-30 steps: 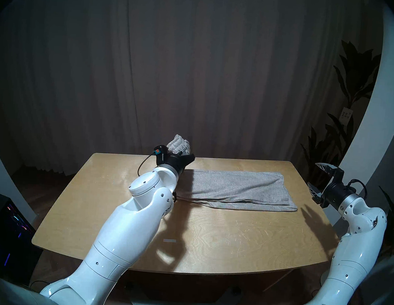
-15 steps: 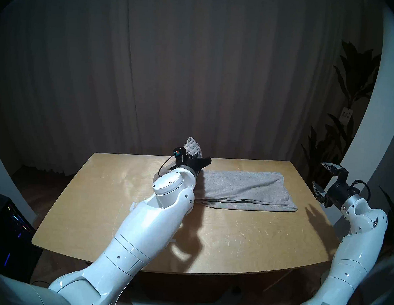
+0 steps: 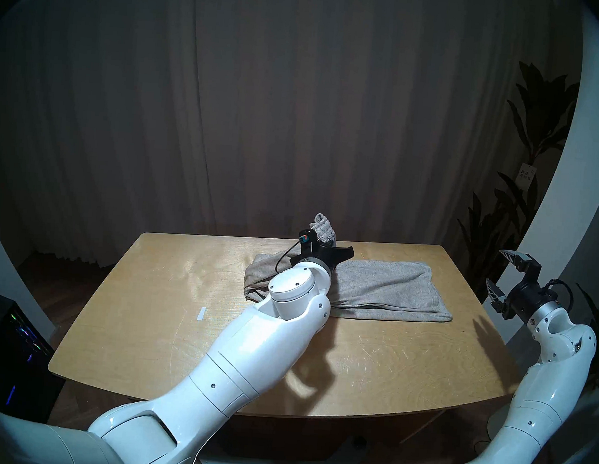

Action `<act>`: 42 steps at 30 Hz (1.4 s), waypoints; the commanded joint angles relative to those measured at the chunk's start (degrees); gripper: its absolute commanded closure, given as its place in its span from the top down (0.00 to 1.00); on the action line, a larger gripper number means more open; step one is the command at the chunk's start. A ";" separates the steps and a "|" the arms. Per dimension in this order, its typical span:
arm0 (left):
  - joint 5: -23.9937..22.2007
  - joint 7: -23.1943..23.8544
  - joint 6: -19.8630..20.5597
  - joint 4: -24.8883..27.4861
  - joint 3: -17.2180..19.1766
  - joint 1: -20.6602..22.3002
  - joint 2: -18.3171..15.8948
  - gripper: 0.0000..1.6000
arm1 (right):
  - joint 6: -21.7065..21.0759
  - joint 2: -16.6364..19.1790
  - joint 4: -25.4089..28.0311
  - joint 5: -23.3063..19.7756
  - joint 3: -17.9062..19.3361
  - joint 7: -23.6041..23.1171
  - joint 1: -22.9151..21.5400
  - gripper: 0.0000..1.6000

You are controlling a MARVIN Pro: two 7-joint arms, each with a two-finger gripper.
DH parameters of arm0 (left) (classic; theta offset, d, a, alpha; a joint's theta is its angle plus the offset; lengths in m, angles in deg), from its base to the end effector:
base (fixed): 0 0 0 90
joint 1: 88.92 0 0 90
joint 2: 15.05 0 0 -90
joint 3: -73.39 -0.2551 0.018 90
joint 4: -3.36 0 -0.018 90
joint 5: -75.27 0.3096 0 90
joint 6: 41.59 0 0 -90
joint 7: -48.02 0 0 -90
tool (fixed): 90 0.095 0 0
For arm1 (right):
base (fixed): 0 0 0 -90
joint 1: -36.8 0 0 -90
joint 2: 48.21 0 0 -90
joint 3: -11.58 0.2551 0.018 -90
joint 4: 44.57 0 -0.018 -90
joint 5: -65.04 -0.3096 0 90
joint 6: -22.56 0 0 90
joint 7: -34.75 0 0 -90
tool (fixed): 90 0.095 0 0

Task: Fold the pants in half lengthwise, then in half again, and set them down flat

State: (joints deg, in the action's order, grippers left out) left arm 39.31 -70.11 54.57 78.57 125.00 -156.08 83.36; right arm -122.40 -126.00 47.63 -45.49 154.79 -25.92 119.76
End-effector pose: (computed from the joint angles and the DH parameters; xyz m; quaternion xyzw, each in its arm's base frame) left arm 0.4391 -0.2716 -0.2160 0.7651 0.0581 0.5954 0.2382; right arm 0.3140 -0.3069 -0.1821 -0.5469 0.4927 -0.4775 0.4797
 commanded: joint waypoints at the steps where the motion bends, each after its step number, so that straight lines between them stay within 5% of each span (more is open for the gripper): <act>1: -2.35 0.16 -3.03 -3.18 -0.93 5.52 4.19 0.00 | -0.04 -0.16 2.17 -0.68 0.55 -0.75 0.17 1.00; 22: -10.87 2.26 -9.19 -15.29 -8.43 12.13 10.12 0.00 | -0.04 0.72 1.64 0.04 0.11 -0.23 -0.86 1.00; 42: -8.89 0.68 -15.91 -32.15 -16.68 19.84 16.59 0.00 | -0.04 1.75 0.81 0.10 2.38 0.15 -0.77 1.00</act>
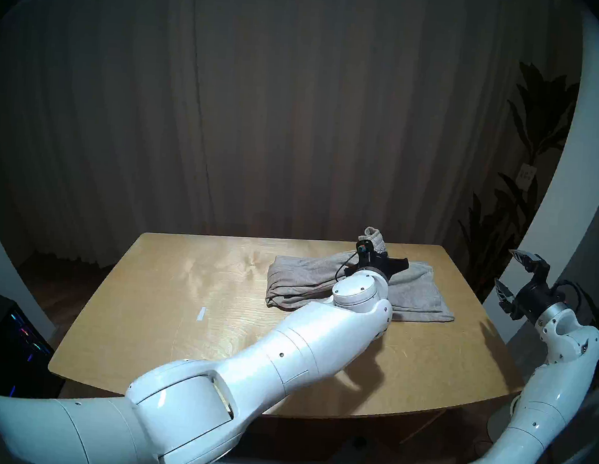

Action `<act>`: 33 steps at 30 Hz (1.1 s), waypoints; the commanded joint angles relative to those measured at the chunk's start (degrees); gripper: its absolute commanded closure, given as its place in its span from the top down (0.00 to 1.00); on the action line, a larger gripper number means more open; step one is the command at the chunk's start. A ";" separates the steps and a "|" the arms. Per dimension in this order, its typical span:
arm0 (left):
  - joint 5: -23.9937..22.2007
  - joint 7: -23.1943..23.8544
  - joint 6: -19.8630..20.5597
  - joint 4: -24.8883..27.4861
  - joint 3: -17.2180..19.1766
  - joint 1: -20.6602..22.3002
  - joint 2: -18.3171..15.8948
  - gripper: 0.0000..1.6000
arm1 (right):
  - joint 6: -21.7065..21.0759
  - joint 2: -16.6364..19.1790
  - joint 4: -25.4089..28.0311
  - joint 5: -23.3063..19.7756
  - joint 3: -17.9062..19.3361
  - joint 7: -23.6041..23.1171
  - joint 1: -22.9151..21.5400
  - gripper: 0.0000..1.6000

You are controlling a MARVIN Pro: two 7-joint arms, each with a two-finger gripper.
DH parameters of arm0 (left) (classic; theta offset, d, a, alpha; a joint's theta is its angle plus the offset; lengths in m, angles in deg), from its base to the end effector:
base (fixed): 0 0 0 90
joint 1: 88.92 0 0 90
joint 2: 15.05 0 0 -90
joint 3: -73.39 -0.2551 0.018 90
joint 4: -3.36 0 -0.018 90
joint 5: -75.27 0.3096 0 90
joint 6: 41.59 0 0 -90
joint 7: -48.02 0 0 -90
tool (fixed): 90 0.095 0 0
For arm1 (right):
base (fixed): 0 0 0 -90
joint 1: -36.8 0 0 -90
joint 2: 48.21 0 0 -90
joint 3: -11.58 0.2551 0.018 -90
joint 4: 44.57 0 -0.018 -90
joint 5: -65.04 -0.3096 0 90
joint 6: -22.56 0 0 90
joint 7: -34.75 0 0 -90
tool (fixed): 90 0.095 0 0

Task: Fold the pants in half lengthwise, then in half again, and set them down flat

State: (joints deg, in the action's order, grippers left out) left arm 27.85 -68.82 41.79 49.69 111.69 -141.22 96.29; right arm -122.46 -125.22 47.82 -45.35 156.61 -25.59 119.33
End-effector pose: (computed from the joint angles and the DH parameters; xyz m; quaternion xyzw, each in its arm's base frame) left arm 0.4316 -0.3819 -0.2351 0.7737 0.0211 0.5684 0.2790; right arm 0.3063 -0.3185 -0.1742 -0.5402 0.4960 -0.4911 0.4700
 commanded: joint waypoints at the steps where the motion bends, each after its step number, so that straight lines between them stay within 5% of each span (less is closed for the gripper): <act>1: 3.01 -0.53 -3.75 -4.27 -4.13 5.26 3.66 0.00 | 0.02 1.00 0.53 -0.03 0.65 -0.15 -0.35 1.00; 11: 6.63 -1.13 -5.28 -10.62 -11.86 7.13 3.66 0.00 | 0.02 1.09 -0.22 -0.08 1.01 -0.05 -0.79 1.00; 33: 12.18 1.17 5.12 -16.11 -26.02 12.19 3.66 0.00 | 0.02 0.47 -0.44 -0.24 1.48 -0.02 -1.24 1.00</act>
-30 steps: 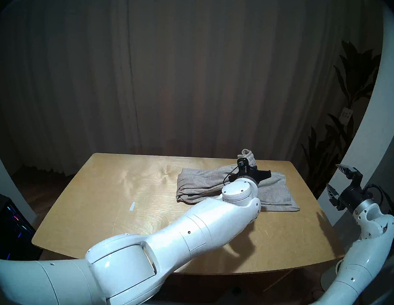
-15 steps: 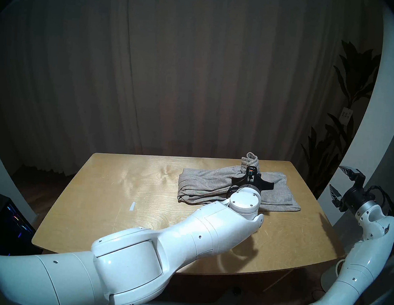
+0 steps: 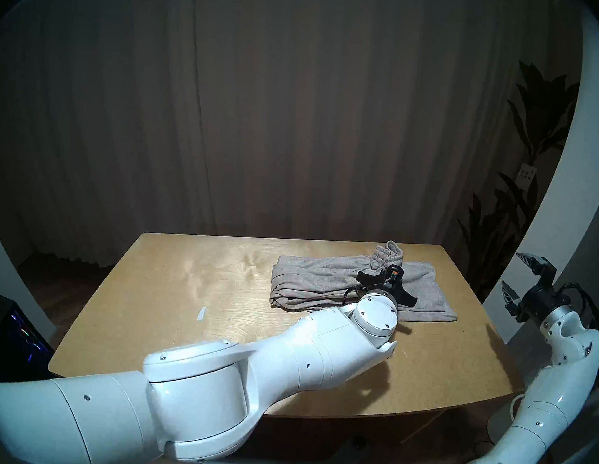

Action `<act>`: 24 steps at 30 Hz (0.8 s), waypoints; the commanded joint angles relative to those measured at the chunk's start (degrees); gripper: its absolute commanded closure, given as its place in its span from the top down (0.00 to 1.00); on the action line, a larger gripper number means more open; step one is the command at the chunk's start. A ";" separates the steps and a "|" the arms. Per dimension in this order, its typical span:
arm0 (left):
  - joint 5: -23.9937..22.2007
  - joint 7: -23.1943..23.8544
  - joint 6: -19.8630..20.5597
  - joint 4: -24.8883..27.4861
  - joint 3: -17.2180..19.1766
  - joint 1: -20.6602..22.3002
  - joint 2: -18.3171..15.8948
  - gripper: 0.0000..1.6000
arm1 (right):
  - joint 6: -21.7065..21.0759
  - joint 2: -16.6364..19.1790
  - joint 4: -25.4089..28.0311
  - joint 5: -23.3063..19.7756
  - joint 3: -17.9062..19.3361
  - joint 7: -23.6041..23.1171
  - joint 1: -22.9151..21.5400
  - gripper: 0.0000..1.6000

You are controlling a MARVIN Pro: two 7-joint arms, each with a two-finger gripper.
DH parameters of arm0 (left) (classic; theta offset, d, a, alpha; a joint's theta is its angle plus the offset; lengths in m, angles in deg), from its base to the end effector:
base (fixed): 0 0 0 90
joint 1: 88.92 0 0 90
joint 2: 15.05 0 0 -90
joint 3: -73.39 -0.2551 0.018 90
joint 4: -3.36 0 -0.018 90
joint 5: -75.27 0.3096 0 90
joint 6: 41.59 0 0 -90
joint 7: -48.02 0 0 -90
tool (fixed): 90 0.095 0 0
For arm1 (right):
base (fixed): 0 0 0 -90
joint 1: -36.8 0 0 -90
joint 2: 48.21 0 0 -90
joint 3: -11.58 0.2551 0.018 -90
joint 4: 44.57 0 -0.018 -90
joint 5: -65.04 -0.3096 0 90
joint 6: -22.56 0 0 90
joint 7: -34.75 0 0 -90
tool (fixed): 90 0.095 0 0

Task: Fold the pants in half lengthwise, then in half again, and set them down flat

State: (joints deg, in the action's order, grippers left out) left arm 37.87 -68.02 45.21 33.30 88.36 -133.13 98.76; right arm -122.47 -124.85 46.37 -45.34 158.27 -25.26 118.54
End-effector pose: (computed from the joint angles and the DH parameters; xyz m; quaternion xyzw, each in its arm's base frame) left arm 0.4136 -0.4003 -0.2886 0.7325 -0.2695 0.6156 0.1093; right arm 0.3013 -0.3292 -0.1767 -0.5283 0.5083 -0.4936 0.4679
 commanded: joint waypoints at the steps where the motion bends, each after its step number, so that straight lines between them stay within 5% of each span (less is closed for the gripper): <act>1: 2.36 0.49 2.19 0.25 -3.05 4.42 1.19 0.00 | 0.03 0.02 1.05 -0.27 -0.22 -0.34 -0.45 1.00; 17: 3.60 1.64 7.51 -0.10 -6.70 6.19 1.19 0.00 | 0.03 -0.36 1.23 -0.47 -1.08 -0.37 -0.49 1.00; 18: 3.59 1.87 7.87 -0.24 -6.97 6.21 1.19 0.21 | 0.03 -0.34 1.29 -0.49 -1.04 -0.37 -0.37 1.00; 19: 3.64 1.95 8.09 -0.38 -7.16 6.21 1.19 0.12 | 0.03 -0.31 1.33 -0.50 -0.98 -0.38 -0.33 1.00; 23: 3.58 2.49 8.83 -0.81 -7.65 5.94 1.19 0.14 | 0.03 -0.17 1.33 -0.49 -0.81 -0.38 -0.27 1.00; 24: 3.55 2.53 8.94 -0.91 -7.73 5.79 1.19 0.00 | 0.03 -0.14 1.32 -0.48 -0.78 -0.37 -0.27 1.00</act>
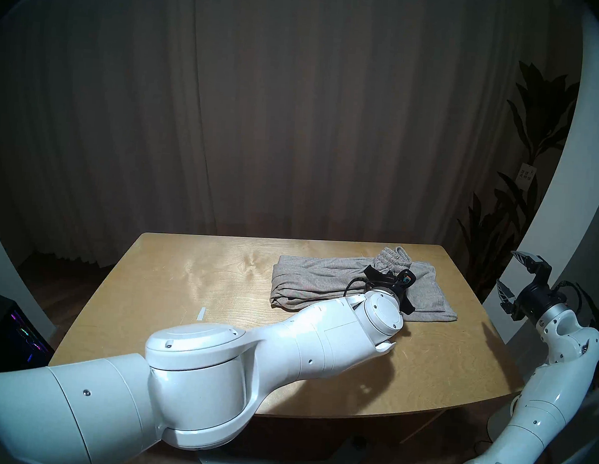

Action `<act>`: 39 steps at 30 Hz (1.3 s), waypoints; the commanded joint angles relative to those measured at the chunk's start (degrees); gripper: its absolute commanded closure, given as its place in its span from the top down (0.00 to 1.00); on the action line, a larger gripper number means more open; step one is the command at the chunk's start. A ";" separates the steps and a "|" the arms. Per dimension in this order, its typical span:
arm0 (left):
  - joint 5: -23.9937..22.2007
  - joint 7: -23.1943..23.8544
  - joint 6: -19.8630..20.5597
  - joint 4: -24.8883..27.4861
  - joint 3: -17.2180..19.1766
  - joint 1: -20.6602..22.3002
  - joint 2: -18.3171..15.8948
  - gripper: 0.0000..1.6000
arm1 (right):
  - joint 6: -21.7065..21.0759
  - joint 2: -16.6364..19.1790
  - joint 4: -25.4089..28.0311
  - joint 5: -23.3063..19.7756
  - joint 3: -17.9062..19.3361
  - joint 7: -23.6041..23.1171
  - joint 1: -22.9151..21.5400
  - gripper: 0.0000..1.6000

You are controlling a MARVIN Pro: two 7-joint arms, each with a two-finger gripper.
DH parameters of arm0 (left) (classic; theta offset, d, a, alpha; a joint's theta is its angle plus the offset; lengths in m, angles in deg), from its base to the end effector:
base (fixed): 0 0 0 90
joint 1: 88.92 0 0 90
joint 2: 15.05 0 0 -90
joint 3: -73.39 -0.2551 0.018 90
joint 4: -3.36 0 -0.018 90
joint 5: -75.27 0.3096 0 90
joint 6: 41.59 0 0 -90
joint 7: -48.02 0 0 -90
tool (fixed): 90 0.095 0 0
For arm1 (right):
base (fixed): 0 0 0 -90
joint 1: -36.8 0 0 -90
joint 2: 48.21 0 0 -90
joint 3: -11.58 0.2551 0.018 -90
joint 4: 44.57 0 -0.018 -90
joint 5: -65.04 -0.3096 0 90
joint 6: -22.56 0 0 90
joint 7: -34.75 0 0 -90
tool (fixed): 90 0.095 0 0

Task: Fold the pants in half lengthwise, then in half again, and set them down flat

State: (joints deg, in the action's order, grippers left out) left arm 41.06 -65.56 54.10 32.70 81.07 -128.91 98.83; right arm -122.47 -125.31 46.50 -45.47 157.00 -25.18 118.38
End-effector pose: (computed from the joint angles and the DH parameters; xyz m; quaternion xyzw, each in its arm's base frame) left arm 0.4167 -0.4046 -0.2852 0.7018 -0.3867 0.5971 0.0380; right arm 0.3081 -0.3213 -0.1781 -0.5333 0.5033 -0.4869 0.4745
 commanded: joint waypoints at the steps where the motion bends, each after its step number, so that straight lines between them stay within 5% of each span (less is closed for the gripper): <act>1: 0.61 0.01 0.15 -0.47 -0.80 1.53 1.11 0.00 | 0.03 0.36 1.15 -0.33 0.54 -0.43 -0.12 1.00; 3: 0.59 0.17 0.40 -0.68 -1.03 1.36 1.11 0.00 | 0.03 0.41 1.08 -0.29 0.62 -0.40 -0.13 1.00; 5: 0.60 0.35 0.60 -0.88 -1.28 1.29 1.11 0.44 | 0.03 0.41 1.02 -0.25 0.72 -0.37 -0.15 1.00; 6: 0.60 0.42 0.71 -0.95 -1.39 1.28 1.11 0.78 | 0.03 0.40 0.99 -0.24 0.79 -0.36 -0.16 1.00; 8: 0.63 0.57 0.85 -1.11 -1.61 1.26 1.11 1.00 | 0.03 0.38 0.94 -0.22 0.91 -0.33 -0.19 1.00; 20: -0.52 0.96 0.13 0.14 -0.63 1.98 1.11 1.00 | 0.03 0.48 0.55 0.00 1.07 -0.13 -0.53 1.00; 35: -12.12 2.49 -3.08 11.61 13.36 6.48 1.11 1.00 | 0.03 1.15 0.86 0.52 -2.34 0.43 -2.73 1.00; 39: -11.70 0.50 -6.11 16.06 15.58 7.24 -3.20 1.00 | 0.03 0.58 1.96 0.86 -4.86 0.24 -3.59 1.00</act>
State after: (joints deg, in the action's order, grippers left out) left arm 29.25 -62.81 52.09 42.48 92.70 -125.48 99.03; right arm -122.47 -124.79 46.26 -44.97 154.70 -24.49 116.71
